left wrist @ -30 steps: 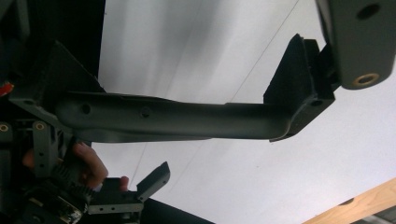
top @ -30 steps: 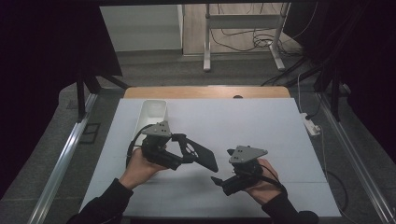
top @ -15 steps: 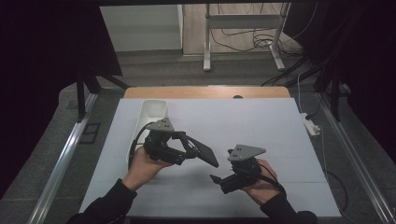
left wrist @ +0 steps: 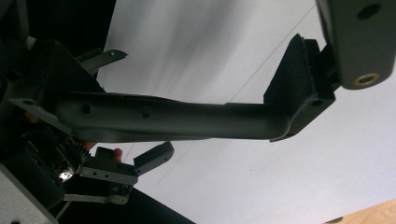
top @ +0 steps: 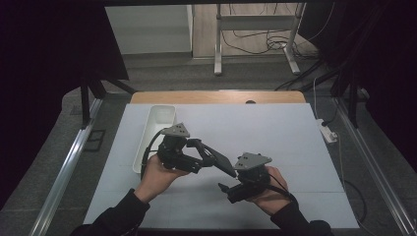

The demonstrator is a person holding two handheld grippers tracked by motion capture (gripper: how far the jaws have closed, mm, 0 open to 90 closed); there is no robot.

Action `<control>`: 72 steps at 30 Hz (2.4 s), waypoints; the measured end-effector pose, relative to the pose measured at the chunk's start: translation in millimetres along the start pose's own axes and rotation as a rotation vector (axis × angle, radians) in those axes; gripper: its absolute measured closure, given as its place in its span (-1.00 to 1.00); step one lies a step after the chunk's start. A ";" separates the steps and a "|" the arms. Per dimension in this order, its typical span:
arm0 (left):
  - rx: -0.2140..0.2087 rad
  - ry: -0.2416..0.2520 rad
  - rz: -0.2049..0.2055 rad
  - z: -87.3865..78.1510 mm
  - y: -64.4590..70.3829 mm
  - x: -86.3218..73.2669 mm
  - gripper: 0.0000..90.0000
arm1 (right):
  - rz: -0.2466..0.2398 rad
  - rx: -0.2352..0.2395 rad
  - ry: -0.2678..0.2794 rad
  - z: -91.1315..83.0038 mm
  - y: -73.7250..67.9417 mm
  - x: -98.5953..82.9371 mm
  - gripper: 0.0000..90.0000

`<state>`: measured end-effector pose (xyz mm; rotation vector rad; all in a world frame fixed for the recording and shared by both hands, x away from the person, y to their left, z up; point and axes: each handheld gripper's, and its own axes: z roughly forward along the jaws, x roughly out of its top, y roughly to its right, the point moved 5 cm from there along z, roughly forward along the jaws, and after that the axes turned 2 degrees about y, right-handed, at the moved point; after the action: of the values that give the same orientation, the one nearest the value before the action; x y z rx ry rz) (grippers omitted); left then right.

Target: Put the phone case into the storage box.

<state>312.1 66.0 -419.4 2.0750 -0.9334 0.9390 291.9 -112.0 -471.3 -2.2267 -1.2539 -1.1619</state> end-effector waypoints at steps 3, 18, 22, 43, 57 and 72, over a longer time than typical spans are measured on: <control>-0.004 0.003 -0.002 0.1 1.7 0.4 -0.68 | 0.006 -0.008 -0.010 2.9 0.4 0.1 -1.00; -0.050 0.013 -0.022 0.0 9.4 2.4 -0.68 | -0.037 -0.110 -0.013 7.6 3.9 1.5 -0.34; -0.061 0.015 -0.029 0.5 11.0 2.9 -0.68 | -0.064 -0.131 -0.015 8.8 2.0 0.5 -0.12; -0.053 0.031 -0.086 -0.7 1.1 2.8 -0.71 | -0.192 -0.181 0.012 7.0 -6.0 2.3 0.78; -0.092 0.038 -0.103 -3.0 -5.8 0.5 -0.82 | -0.164 -0.174 0.019 3.8 -3.1 2.8 0.87; -0.006 0.055 0.075 -16.8 -14.4 -4.2 -0.96 | -0.045 -0.011 0.005 -4.5 4.6 0.9 0.87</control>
<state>316.1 88.1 -418.0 2.0108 -0.9895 1.0262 293.8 -116.9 -467.3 -2.2126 -1.3054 -1.1934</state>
